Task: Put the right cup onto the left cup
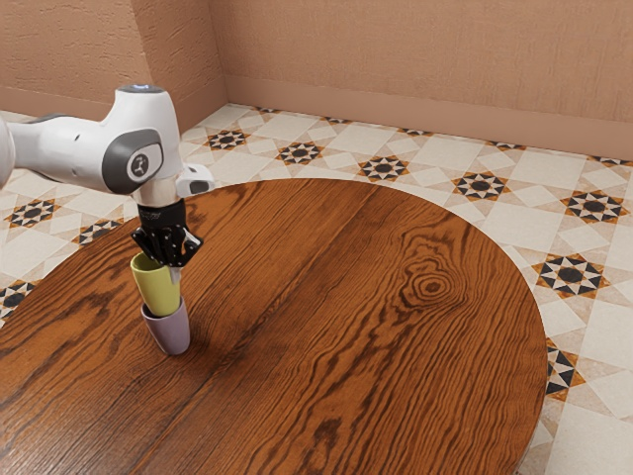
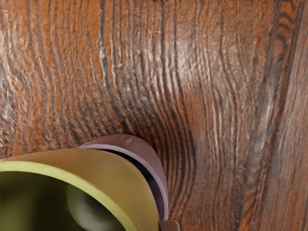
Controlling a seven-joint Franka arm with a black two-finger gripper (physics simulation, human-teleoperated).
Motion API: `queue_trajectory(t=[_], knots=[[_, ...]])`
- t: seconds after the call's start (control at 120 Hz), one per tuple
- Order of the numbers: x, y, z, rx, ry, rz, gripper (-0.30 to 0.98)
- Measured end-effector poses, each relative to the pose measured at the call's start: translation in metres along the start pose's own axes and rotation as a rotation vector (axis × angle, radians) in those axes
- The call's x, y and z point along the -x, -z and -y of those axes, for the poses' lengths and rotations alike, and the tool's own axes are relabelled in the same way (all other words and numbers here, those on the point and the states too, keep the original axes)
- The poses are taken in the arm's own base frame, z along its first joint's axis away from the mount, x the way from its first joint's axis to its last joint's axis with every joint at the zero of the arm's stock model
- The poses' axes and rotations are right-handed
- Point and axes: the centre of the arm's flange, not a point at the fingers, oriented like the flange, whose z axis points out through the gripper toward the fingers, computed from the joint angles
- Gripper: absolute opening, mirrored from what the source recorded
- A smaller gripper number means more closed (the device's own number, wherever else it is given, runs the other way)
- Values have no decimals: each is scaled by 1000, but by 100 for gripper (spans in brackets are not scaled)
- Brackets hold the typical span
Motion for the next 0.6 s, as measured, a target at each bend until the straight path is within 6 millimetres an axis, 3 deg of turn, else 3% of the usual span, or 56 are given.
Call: queue_trajectory(t=[0.325, 0.6], knots=[[0, 3, -5, 7, 3, -11, 43], [8, 32, -7, 23, 9, -49, 62]])
